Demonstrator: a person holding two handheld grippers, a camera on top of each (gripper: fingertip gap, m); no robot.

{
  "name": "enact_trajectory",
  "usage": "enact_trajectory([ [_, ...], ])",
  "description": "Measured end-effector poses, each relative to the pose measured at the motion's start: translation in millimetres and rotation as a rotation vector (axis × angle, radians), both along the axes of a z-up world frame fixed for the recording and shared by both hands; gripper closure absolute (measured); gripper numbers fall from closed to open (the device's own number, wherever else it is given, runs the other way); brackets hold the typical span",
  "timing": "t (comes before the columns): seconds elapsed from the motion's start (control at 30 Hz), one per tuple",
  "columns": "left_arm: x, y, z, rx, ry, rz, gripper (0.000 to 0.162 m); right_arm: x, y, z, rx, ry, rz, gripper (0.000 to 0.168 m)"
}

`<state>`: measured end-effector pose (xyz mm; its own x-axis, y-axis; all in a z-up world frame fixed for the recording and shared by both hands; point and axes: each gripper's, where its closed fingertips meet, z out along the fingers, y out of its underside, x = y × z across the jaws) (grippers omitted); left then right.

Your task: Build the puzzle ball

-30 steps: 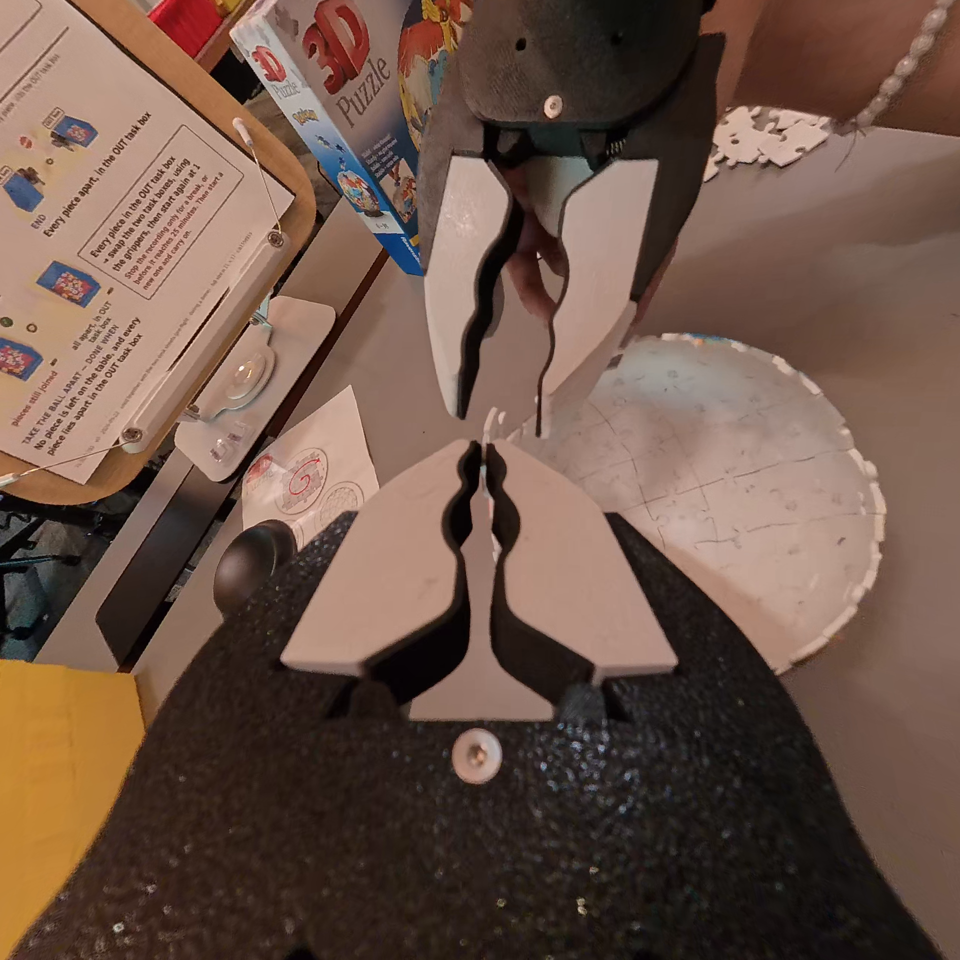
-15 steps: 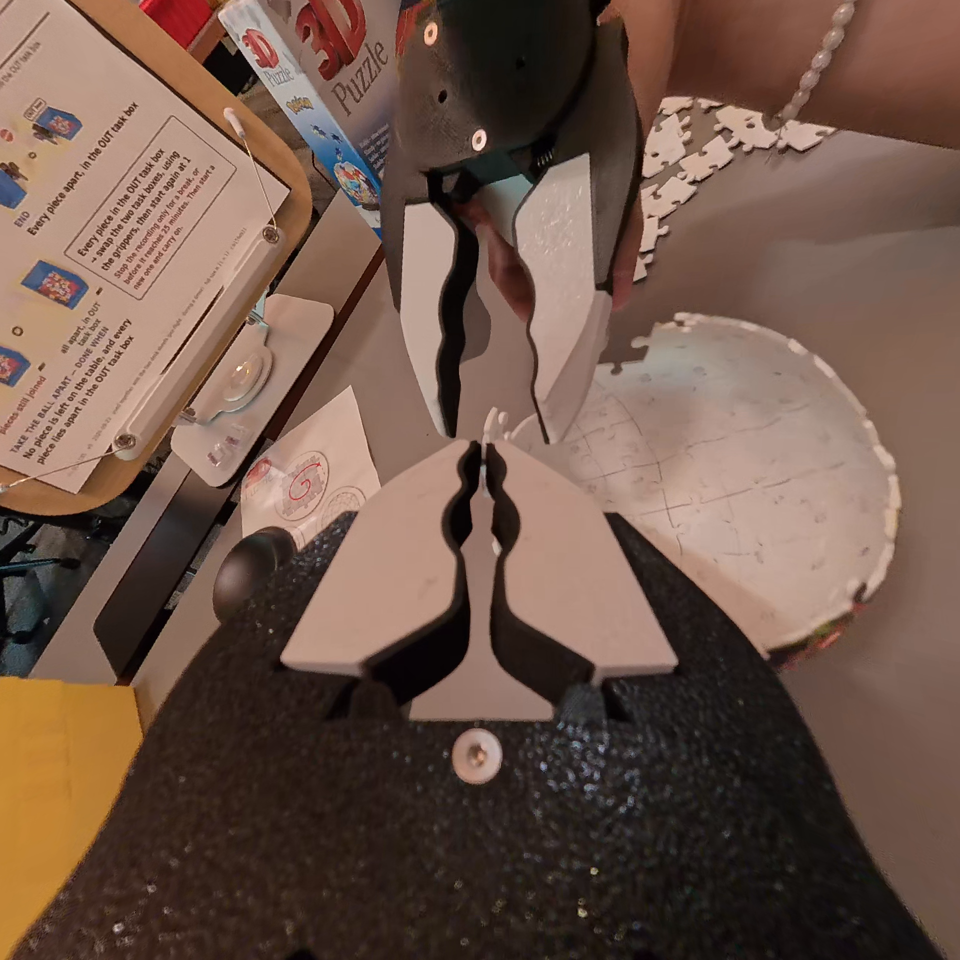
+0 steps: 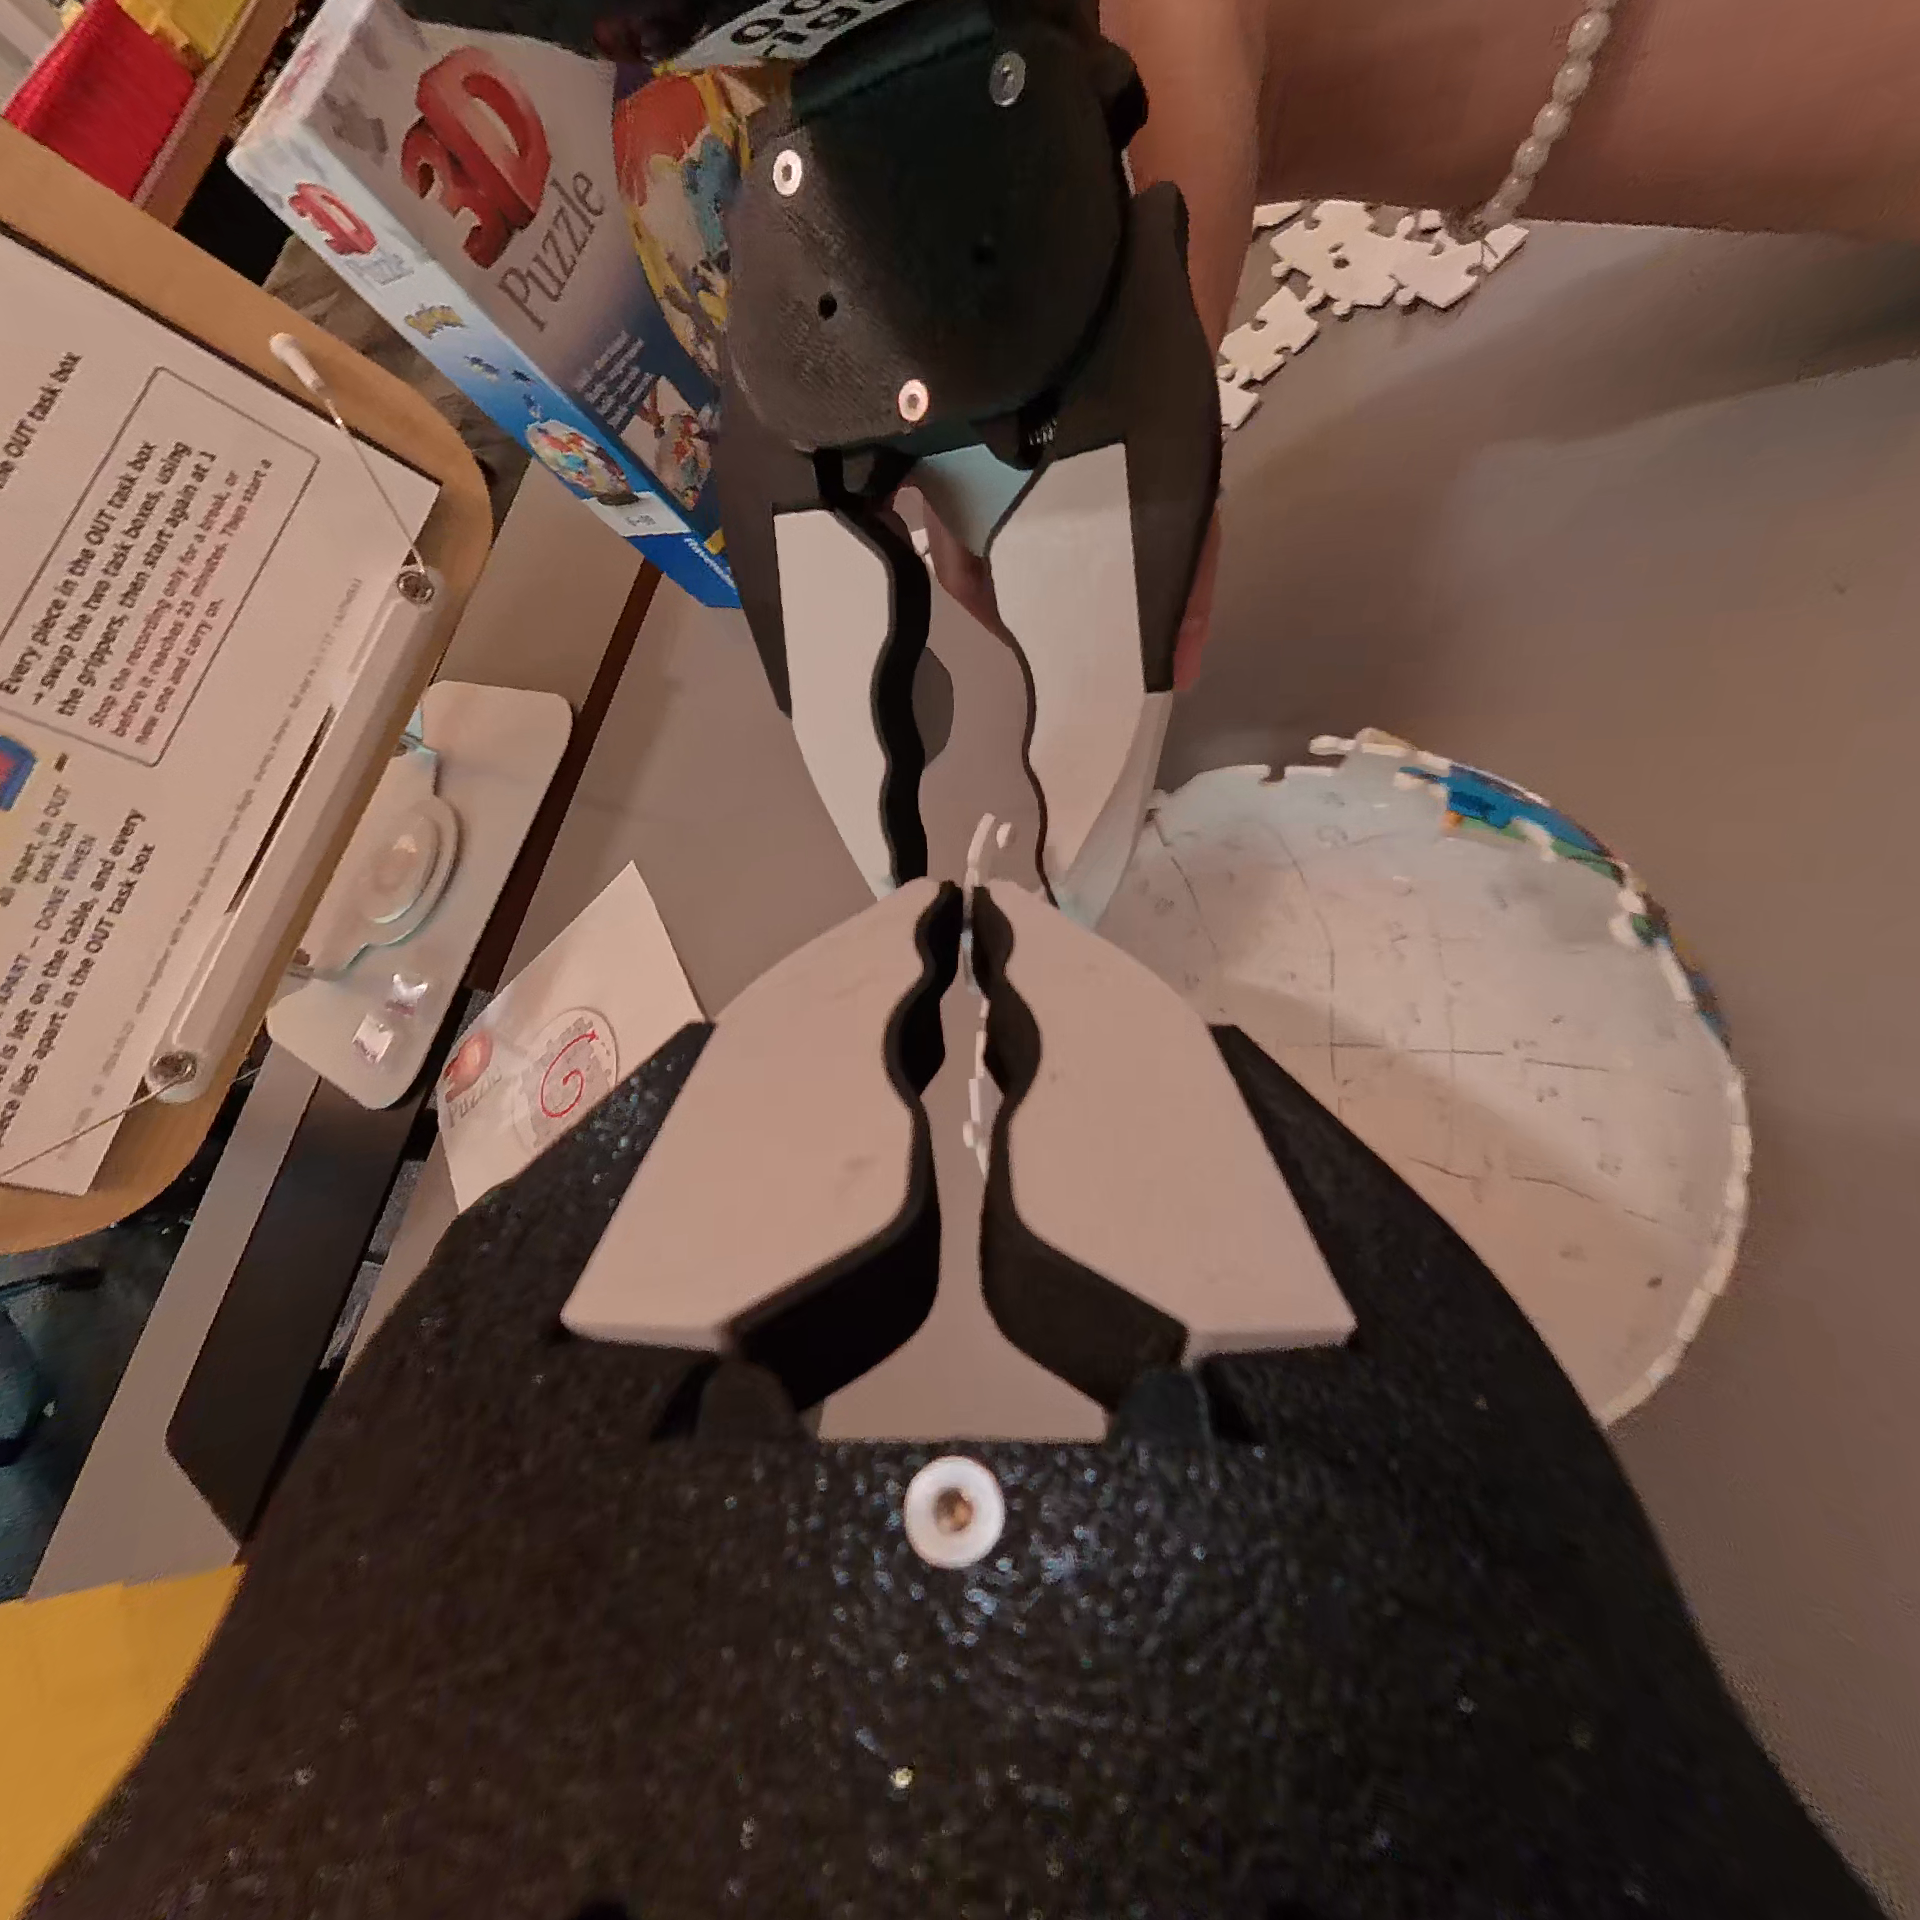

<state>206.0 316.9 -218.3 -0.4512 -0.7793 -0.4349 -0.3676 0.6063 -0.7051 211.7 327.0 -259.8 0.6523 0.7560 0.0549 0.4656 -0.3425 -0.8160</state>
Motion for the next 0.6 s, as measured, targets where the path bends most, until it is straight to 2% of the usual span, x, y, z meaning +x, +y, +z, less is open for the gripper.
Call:
enact_trajectory([
  [0.33, 8.9, -3.2, -2.2, -0.079, 0.016, -0.050, 0.160, 8.2, -1.5, -0.5, 0.101, -0.030, -0.031, 0.144],
  [0.5, 10.0, 0.6, -6.5, -0.072, 0.035, -0.036, 0.160, 7.2, -9.2, -2.3, 0.108, -0.053, 0.020, 0.140],
  [0.6, 8.8, -1.4, -6.4, -0.067, 0.038, -0.045, 0.160, 8.0, -8.8, 6.0, 0.112, 0.004, -0.005, 0.138],
])
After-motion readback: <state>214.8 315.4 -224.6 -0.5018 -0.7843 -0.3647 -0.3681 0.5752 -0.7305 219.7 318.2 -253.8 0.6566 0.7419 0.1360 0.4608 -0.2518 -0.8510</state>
